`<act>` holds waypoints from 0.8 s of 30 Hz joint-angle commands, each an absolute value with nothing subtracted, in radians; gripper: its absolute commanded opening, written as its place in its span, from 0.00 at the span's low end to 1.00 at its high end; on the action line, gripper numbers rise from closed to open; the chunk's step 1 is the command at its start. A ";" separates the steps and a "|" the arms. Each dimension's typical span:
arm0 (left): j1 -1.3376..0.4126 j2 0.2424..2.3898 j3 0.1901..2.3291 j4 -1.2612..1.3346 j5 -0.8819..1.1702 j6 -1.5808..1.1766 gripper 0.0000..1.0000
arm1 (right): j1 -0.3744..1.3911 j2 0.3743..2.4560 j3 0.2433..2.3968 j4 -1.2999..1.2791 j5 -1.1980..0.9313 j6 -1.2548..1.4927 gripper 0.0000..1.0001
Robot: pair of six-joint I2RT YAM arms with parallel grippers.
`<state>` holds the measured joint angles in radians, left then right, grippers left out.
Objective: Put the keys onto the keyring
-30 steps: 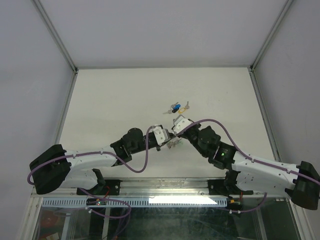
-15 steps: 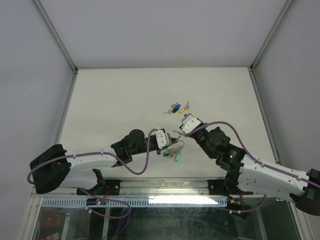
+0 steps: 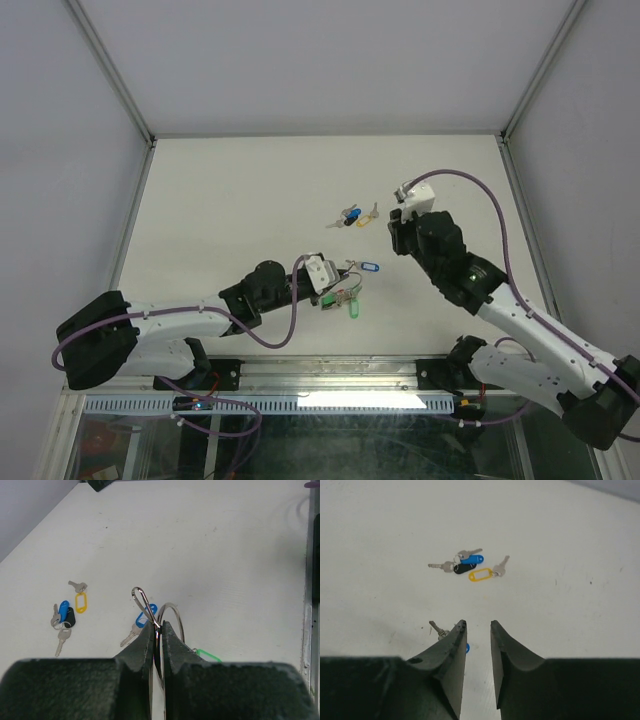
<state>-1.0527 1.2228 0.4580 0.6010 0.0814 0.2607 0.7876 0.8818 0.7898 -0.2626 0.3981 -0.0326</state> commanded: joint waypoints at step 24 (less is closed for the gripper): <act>-1.060 1.213 0.474 0.667 -0.002 0.288 0.00 | 0.736 1.139 1.066 -0.530 -0.046 0.768 0.46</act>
